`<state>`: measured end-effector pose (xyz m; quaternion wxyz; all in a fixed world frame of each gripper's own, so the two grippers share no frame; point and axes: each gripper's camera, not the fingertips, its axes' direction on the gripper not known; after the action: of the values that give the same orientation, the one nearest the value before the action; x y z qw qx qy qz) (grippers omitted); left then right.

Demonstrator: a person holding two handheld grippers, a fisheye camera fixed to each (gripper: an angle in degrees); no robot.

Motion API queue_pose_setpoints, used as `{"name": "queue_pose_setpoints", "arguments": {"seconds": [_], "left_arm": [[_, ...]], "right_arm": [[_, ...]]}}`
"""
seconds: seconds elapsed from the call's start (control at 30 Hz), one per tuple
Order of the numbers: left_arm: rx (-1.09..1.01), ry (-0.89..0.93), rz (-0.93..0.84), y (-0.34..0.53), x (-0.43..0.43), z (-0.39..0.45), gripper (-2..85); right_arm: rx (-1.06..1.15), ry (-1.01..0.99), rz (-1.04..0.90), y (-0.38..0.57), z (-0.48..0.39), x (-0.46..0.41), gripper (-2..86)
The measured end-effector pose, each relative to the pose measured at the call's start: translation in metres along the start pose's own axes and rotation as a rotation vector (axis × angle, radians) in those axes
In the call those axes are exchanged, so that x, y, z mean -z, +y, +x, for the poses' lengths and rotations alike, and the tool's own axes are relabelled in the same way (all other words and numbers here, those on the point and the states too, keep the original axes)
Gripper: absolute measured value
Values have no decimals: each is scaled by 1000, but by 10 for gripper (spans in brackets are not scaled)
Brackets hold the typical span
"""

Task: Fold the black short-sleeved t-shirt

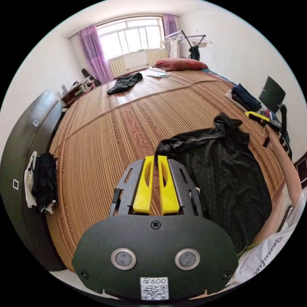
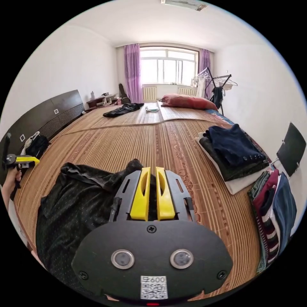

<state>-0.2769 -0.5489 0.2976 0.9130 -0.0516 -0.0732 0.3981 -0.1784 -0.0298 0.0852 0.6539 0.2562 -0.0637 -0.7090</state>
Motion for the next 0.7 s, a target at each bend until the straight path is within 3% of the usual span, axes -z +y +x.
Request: {"name": "queue_pose_setpoints", "arguments": {"seconds": [0.1,0.2,0.23,0.27,0.33,0.43,0.47,0.53,0.6,0.63,0.67,0.7], "left_arm": [[-96,48,-110,-7,-50,42,8],[-118,55,-221,-20,-114,73,3],[-87,23,-184,-26,-121,74,2],[-53,-5,-155,-30,-120,71,2],[87,-247,-251,-46,-127,49,2],[102,-632,-562,-45,-166,1,2],[122,-625,-551,-41,-164,-9,3],[259,-500,-303,-24,-129,-42,3],[762,-200,64,37,-70,-118,3],[903,-140,206,72,-53,-138,3],[931,-208,190,81,-46,-141,3],[849,-452,59,80,-41,-135,3]], "right_arm": [[118,-167,-119,-8,-9,-27,-8],[176,-77,-338,-5,-20,-77,-8],[233,25,-422,0,-22,-98,-9],[348,48,-379,5,-27,-102,-9],[427,151,-355,1,-31,-107,-8],[445,183,-345,-16,-30,-118,-8],[408,167,-345,-22,-26,-123,-8],[373,154,-333,-30,-24,-128,-8],[360,152,-332,-38,-25,-134,-8],[344,143,-333,-43,-25,-136,-8],[326,133,-333,-49,-24,-139,-8],[317,131,-335,-51,-24,-140,-8]]}}
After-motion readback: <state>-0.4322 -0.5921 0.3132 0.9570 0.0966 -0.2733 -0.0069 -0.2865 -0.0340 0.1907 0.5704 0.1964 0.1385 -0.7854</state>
